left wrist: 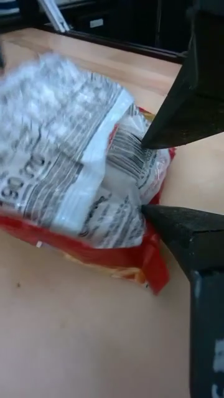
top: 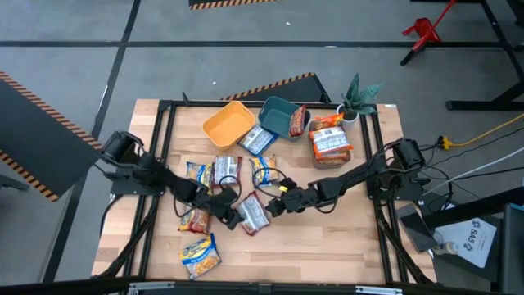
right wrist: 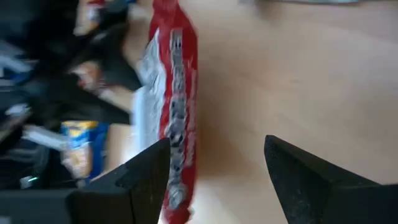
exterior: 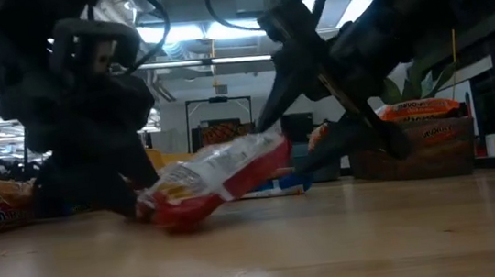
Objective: Sort Maruchan noodles
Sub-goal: Put the bottom right red noodle pack into the blue bin, then put the top red noodle pack into the blue bin
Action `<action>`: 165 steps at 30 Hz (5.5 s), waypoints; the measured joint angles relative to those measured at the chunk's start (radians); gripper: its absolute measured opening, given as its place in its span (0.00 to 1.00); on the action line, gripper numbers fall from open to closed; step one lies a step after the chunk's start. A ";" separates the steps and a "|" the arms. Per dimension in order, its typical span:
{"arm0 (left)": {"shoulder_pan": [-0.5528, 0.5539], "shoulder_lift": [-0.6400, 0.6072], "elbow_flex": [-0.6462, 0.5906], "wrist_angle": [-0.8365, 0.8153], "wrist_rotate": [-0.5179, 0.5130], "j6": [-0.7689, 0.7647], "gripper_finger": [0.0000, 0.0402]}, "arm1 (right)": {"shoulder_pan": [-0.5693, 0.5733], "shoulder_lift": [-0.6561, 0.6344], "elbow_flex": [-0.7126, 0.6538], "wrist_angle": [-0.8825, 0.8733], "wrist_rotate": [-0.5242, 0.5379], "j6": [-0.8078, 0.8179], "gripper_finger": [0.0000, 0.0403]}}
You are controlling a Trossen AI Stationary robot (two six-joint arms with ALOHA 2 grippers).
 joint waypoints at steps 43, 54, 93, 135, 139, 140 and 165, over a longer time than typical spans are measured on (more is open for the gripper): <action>0.067 0.008 -0.002 -0.018 0.025 0.027 0.38 | -0.065 0.131 0.099 0.145 -0.115 -0.449 0.60; 0.069 0.008 -0.003 -0.007 0.019 0.030 0.38 | -0.067 0.129 0.158 0.038 -0.124 -0.441 0.21; 0.008 -0.683 -0.003 0.033 -0.179 0.108 0.38 | -0.490 0.096 0.761 -0.985 0.585 -0.206 0.21; 0.008 -0.683 -0.002 -0.009 -0.177 0.106 0.38 | -0.631 0.248 0.740 -1.208 0.455 -0.100 0.50; 0.008 -0.683 -0.002 -0.113 -0.166 0.101 0.38 | -0.645 0.247 0.740 -1.209 0.410 -0.159 0.66; 0.008 -0.683 -0.002 -0.135 -0.160 0.102 0.38 | -0.648 0.244 0.740 -1.214 0.400 -0.176 0.69; 0.210 -0.683 -0.221 -0.283 -0.124 0.176 0.38 | -0.301 0.126 0.803 -1.189 0.299 -0.396 0.71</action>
